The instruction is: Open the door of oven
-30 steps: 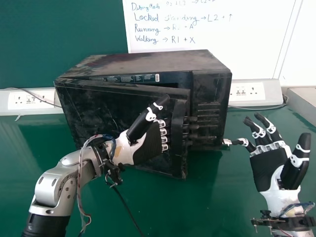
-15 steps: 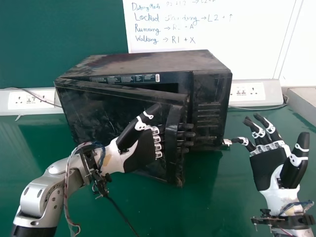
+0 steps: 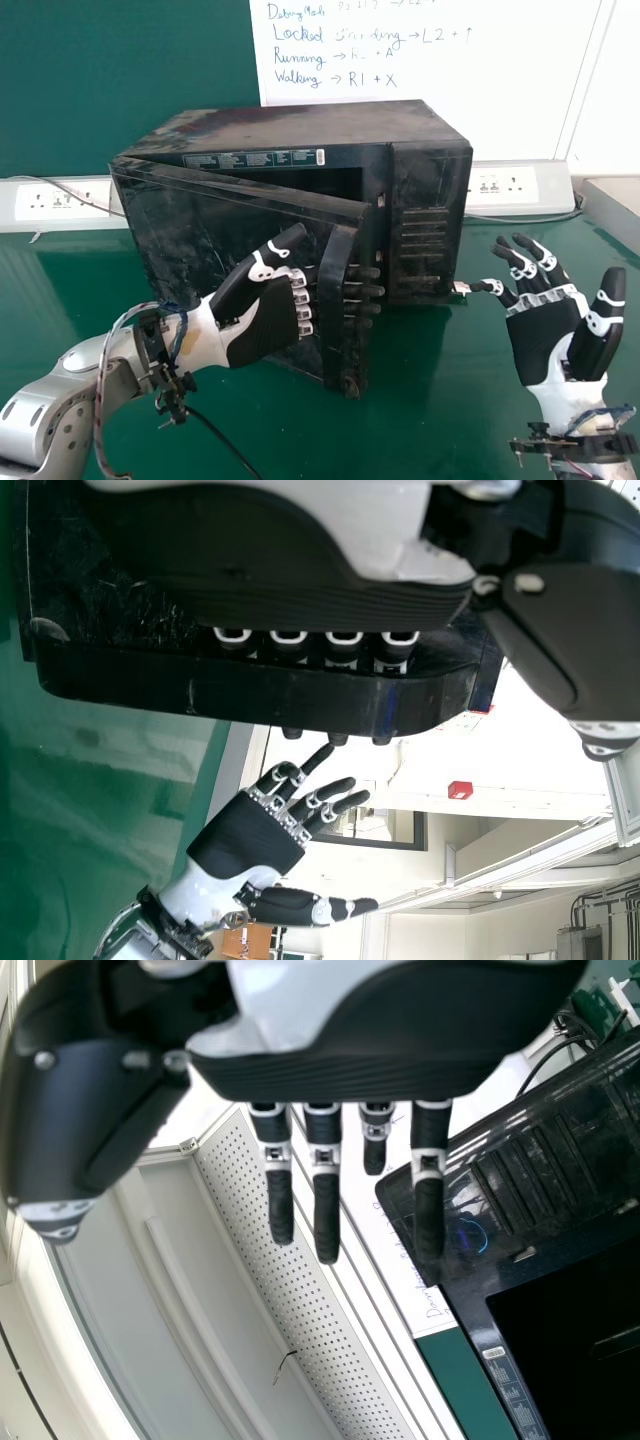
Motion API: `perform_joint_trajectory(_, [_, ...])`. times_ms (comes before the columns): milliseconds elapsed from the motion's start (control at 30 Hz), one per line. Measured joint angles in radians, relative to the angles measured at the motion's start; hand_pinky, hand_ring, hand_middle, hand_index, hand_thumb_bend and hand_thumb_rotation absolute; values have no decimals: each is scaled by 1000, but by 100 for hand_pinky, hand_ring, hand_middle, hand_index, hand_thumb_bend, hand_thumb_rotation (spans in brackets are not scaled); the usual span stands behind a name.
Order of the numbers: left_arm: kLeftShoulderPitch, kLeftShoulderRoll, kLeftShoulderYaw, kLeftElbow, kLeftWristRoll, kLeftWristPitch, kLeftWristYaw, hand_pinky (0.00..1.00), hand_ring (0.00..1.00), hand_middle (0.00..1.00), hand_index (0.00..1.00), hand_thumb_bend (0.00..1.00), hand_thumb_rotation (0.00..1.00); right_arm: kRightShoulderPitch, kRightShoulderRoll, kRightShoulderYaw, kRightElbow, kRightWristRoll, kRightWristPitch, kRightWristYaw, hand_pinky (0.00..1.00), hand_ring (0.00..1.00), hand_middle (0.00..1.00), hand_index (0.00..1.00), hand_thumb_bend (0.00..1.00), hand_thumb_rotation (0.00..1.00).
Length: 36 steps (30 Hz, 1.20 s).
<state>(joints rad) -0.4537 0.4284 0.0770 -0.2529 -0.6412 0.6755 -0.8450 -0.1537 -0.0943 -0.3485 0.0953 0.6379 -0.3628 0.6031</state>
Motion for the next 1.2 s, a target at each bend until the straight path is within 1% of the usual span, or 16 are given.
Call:
perform_joint_trajectory(67, [8,20,16,-10,-25,18,-15,48,60,67,74,98,80,-1,0,0,0,0,0,0,82,90,99,100,100,91])
perform_joint_trajectory(133, [17,40,24,-20,-44,26,-27,48,60,67,73,99,84,-2,0,0,1,0,0,0,81,90,99,99,100,91])
perform_joint_trajectory(267, [54,55,46,-57,-59,25,-36,47,60,67,72,100,87,-4,-2,-2,4,0,0,0,81,90,99,100,100,91])
perform_joint_trajectory(433, [83,49,62,-57,-88,25,-54,43,57,65,72,99,86,-10,-5,-4,4,-1,0,0,80,89,98,99,100,90])
perform_joint_trajectory(567, [82,37,68,-2,-126,30,-88,42,56,63,71,100,80,-14,-5,-4,6,-1,0,0,79,89,98,99,100,90])
perform_joint_trajectory(667, [82,46,72,-3,-150,42,-93,41,53,61,70,100,81,-17,-6,-4,11,-1,0,0,80,89,97,99,100,90])
perform_joint_trajectory(700, [82,54,73,-3,-157,47,-101,41,53,61,69,100,79,-18,-6,-4,11,-1,0,0,80,89,97,99,100,90])
perform_joint_trajectory(767, [77,88,79,-5,-174,69,-119,41,53,61,68,100,69,-19,-6,-4,12,-2,0,0,80,89,97,98,100,90])
perform_joint_trajectory(833, [62,145,89,-14,-196,105,-138,44,54,62,68,100,60,-20,-6,-4,12,-2,0,0,80,89,97,99,100,90])
perform_joint_trajectory(933, [46,205,100,-17,-209,132,-183,45,55,61,66,99,57,-20,-6,-4,12,-2,0,0,80,89,98,99,100,89])
perform_joint_trajectory(967, [46,209,103,-11,-210,134,-194,45,55,62,66,98,59,-20,-6,-4,12,-2,0,0,80,89,98,99,100,90])
perform_joint_trajectory(1033, [46,207,103,12,-210,133,-217,45,56,63,68,100,72,-21,-6,-3,12,-2,0,0,80,89,98,99,100,90])
perform_joint_trajectory(1100, [46,203,102,38,-204,119,-248,47,57,66,70,100,80,-21,-6,-3,12,-2,0,0,80,90,98,99,100,89])
perform_joint_trajectory(1133, [45,204,101,54,-197,106,-266,47,57,66,71,100,80,-21,-6,-3,12,-2,1,0,80,89,98,99,100,89])
perform_joint_trajectory(1167, [43,204,98,72,-187,91,-289,47,58,68,71,99,75,-21,-6,-3,12,-2,1,0,80,90,98,99,100,89])
perform_joint_trajectory(1200, [40,203,96,87,-182,81,-305,46,58,68,71,98,75,-21,-6,-3,12,-2,1,0,80,90,98,99,100,89])
